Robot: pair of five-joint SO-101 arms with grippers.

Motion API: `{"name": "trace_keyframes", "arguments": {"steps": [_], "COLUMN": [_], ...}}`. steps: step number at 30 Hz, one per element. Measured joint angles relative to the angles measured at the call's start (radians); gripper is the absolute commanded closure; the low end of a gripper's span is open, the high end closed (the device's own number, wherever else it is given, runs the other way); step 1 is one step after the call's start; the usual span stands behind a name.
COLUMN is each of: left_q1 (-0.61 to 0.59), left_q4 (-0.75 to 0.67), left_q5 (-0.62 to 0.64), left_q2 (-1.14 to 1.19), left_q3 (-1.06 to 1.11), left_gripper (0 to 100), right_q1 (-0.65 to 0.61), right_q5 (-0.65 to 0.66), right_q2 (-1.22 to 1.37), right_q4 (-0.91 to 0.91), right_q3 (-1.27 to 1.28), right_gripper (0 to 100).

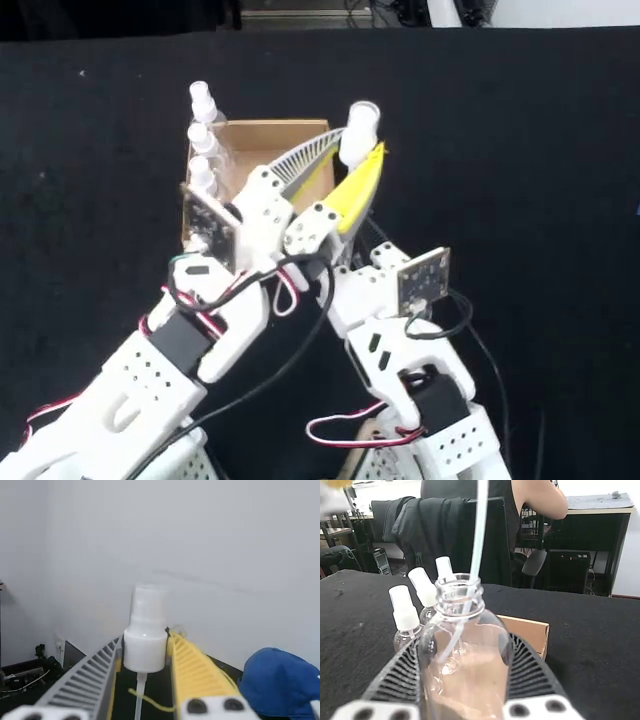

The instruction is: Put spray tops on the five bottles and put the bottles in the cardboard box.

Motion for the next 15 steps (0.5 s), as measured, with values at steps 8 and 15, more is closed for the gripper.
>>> {"name": "trace_keyframes", "arguments": {"steps": [8,15], "left_q1": [0.002,-0.055], "left_q4": [0.215,0.548], "left_q5": [0.014,0.063], "left_q2": [-0.054,-0.117], "left_q3": [-0.011,-0.199], "left_gripper": [77,77], "right_q1": [0.0,0.0], "right_q5": [0.0,0.0], "right_q2": [0.0,0.0], "right_q4": [0.0,0.0], "right_q3": [0.0,0.0], "right_gripper": [97.7,97.7]}}
